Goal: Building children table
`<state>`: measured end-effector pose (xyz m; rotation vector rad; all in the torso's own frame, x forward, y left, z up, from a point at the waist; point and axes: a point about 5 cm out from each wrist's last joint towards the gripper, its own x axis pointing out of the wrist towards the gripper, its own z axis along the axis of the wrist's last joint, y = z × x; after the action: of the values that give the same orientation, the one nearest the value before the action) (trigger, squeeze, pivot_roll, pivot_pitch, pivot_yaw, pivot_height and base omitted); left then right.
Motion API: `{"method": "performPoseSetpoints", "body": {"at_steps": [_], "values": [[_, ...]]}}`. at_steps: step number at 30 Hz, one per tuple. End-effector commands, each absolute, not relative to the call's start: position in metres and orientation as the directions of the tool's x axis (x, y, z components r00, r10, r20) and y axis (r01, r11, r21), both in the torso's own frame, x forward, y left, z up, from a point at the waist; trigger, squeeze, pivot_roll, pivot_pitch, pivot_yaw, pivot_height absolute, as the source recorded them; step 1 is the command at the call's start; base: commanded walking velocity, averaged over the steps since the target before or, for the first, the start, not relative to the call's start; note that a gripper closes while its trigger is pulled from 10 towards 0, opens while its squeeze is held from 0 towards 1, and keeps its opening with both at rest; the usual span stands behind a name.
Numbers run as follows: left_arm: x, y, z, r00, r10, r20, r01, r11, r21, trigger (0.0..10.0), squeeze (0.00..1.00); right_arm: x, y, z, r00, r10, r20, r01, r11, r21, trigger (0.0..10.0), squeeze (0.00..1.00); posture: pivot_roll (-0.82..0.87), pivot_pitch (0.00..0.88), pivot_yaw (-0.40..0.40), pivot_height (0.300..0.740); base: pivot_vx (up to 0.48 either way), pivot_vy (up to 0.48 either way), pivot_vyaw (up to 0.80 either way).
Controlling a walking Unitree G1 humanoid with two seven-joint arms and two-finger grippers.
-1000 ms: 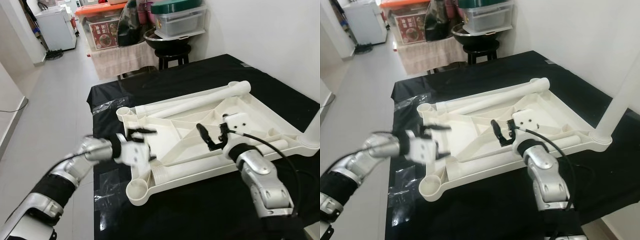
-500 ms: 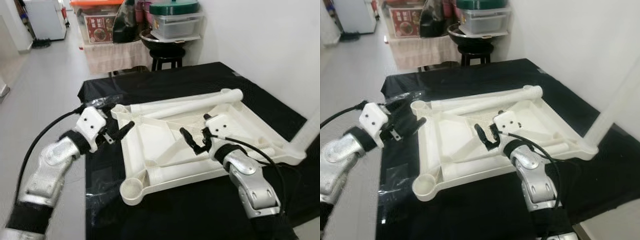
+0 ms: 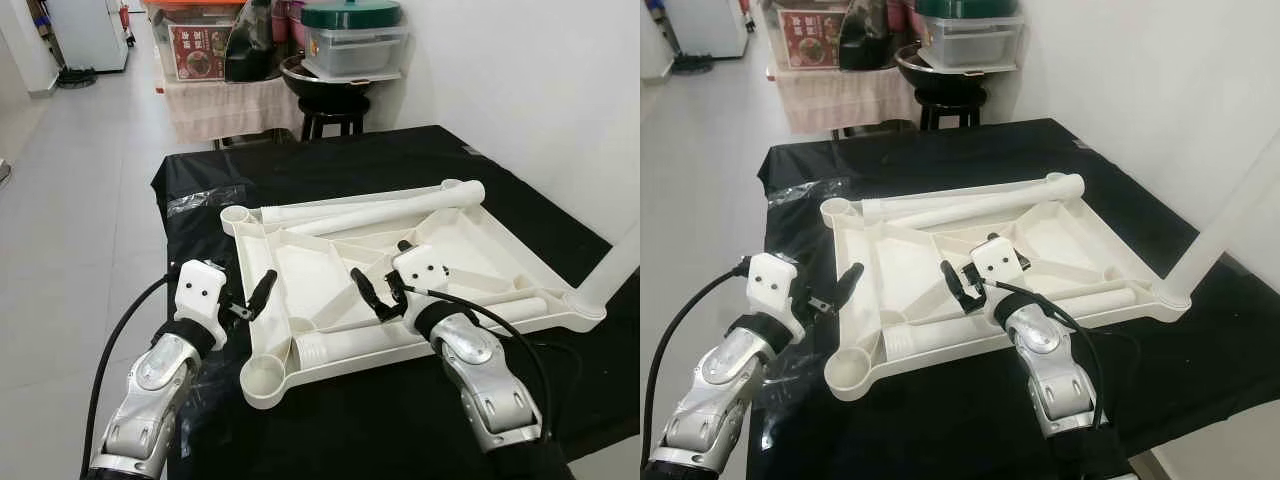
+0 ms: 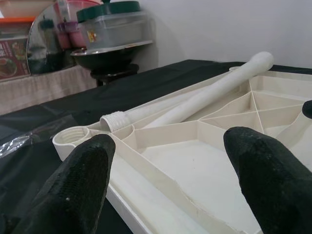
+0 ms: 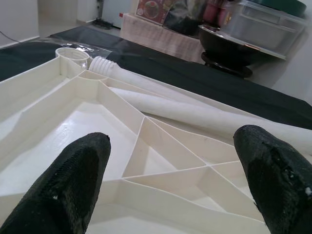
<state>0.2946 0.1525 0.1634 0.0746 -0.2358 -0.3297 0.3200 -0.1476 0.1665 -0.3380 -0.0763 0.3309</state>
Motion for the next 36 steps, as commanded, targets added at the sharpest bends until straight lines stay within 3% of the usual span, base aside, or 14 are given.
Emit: {"method": "performPoseSetpoints", "body": {"at_steps": [1, 13, 16, 22, 36], "values": [[0.294, 0.149, 0.165, 0.918, -0.343, 0.197, 0.325, 0.938, 0.117, 10.0, 0.0, 0.319, -0.15, 0.16, 0.954, 0.301, 0.012, -0.282, 0.907, -0.313, 10.0, 0.0, -0.1, 0.064, -0.01, 0.74, 0.0, 0.0, 0.0], [0.29, 0.137, 0.163, 0.908, -0.391, 0.15, 0.363, 0.914, 0.182, 10.0, 0.0, 0.307, -0.169, 0.154, 0.992, 0.116, 0.04, -0.107, 0.975, -0.194, 10.0, 0.0, -0.09, 0.062, 0.022, 0.74, 0.0, 0.0, 0.0], [0.288, 0.135, 0.161, 0.903, -0.406, 0.138, 0.378, 0.906, 0.191, 10.0, 0.0, 0.3, -0.17, 0.154, 0.992, 0.116, 0.041, -0.106, 0.976, -0.191, 10.0, 0.0, -0.09, 0.063, 0.024, 0.74, 0.0, 0.0, 0.0], [0.272, 0.135, 0.151, 0.917, -0.389, 0.094, 0.369, 0.913, 0.176, 10.0, 0.0, 0.25, -0.169, 0.143, 0.987, 0.162, -0.001, -0.157, 0.955, -0.25, 10.0, 0.0, -0.11, 0.06, 0.035, 0.74, 0.0, 0.0, 0.0], [0.26, 0.14, 0.145, 0.93, -0.36, 0.069, 0.343, 0.922, 0.181, 10.0, 0.0, 0.244, -0.175, 0.137, 0.987, 0.157, -0.044, -0.163, 0.953, -0.254, 10.0, 0.0, -0.11, 0.051, 0.027, 0.74, 0.0, 0.0, 0.0]]}}
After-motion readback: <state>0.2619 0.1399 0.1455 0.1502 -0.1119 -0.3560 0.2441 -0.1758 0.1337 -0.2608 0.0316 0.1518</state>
